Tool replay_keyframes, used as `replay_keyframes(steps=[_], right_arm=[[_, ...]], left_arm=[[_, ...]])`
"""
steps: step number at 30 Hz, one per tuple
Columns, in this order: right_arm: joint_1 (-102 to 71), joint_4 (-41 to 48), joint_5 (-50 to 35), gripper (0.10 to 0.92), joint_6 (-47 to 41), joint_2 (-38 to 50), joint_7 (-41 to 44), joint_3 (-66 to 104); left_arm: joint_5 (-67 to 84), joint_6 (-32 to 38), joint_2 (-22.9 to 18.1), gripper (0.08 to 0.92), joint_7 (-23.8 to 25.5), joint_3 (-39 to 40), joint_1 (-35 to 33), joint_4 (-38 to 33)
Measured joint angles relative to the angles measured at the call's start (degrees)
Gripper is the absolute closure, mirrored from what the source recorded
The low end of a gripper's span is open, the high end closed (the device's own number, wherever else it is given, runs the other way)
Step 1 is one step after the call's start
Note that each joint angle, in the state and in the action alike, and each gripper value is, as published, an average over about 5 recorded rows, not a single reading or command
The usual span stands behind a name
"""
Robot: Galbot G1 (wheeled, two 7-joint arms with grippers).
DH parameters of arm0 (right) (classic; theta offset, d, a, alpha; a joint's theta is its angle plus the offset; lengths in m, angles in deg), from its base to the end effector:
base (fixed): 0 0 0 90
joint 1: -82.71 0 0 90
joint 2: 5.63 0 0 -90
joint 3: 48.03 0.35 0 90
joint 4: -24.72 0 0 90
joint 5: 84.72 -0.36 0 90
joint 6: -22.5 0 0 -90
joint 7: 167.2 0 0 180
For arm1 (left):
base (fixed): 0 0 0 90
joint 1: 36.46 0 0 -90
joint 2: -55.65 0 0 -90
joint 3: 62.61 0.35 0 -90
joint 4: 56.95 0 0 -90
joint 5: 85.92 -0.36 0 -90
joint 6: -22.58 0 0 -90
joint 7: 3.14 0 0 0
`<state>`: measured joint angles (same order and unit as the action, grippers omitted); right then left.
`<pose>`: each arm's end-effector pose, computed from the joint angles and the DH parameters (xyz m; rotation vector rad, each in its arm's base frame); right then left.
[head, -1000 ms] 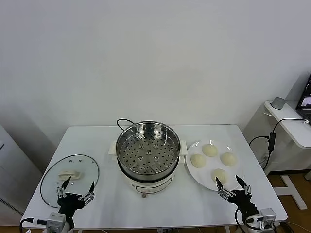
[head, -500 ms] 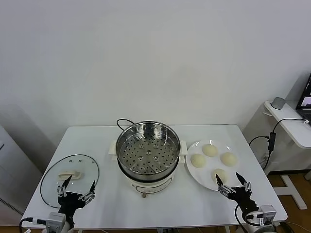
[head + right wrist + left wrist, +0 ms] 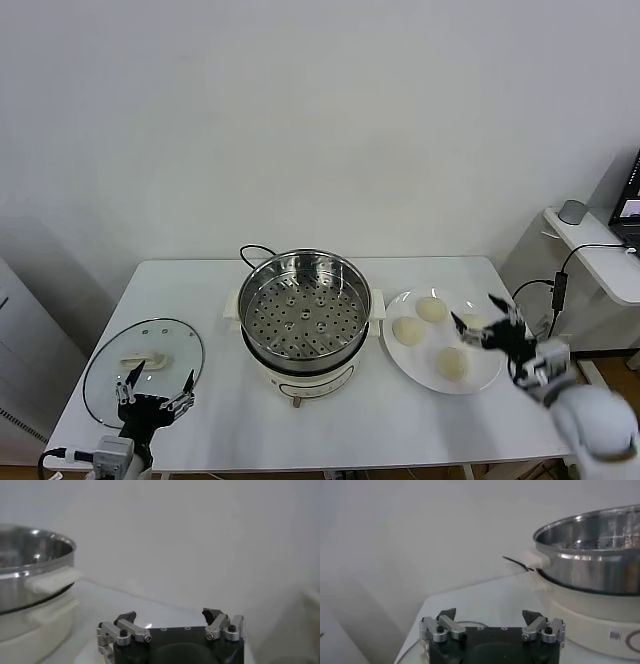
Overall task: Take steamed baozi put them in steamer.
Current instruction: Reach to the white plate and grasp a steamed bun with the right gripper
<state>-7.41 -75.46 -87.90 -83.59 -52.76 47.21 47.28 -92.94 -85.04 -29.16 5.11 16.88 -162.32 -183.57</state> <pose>0.3524 -0.2189 -0.1883 0.6535 -2.6521 0.9068 0.1541 0.0647 -0.2717 -0.0004 -2.8086 -0.3768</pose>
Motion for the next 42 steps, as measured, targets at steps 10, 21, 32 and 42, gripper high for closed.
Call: replay_keyframes(steps=[10,21,32,42], right_arm=[[29.7,14.6,18.0,0.203,9.4,7.6,23.6,-23.8],[45.4,30.7,33.3,0.203,18.1,2.2,34.3,-40.5],[47.5,42.0,41.6,0.203,21.7,-6.2,36.8,-42.7],[47.9,48.0,45.0,0.203,23.0,-11.5,35.0,-41.7]], left_arm=[[0.0,-0.2,-1.1,0.177,0.5,-0.7,0.8,0.6],[0.1,-0.2,-2.1,0.177,0.6,-2.0,0.2,0.7],[0.1,-0.1,-2.4,0.177,0.8,-2.3,0.0,1.2],[0.1,-0.1,-2.3,0.177,1.0,-2.2,-0.1,1.5]])
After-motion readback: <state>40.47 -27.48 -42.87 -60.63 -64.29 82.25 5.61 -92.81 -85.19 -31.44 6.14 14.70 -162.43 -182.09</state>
